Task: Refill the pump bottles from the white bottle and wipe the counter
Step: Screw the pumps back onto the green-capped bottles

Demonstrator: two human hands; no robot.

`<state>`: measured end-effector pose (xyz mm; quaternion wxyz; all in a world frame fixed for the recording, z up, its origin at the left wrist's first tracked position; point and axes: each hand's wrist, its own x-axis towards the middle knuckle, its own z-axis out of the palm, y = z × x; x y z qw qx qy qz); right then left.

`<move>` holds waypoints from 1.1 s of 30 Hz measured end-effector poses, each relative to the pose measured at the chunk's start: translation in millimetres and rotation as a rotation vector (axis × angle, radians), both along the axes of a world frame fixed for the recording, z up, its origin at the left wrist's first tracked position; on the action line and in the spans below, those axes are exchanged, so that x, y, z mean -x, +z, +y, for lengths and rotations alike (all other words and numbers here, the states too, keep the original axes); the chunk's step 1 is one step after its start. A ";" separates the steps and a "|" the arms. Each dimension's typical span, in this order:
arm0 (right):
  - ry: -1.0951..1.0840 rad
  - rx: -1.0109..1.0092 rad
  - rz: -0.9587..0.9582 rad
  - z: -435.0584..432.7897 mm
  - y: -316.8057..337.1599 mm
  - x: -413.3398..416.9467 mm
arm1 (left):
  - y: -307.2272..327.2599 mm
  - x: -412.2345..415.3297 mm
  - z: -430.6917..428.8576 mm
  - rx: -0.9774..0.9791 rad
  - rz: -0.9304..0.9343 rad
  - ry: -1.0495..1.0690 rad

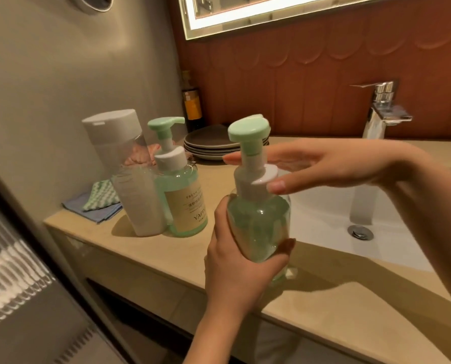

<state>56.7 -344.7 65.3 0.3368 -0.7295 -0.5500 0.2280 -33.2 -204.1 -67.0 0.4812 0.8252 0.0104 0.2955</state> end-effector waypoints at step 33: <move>-0.232 -0.108 -0.075 -11.5 7.4 -10.1 | -0.7 2.9 -1.0 0.038 0.052 -0.013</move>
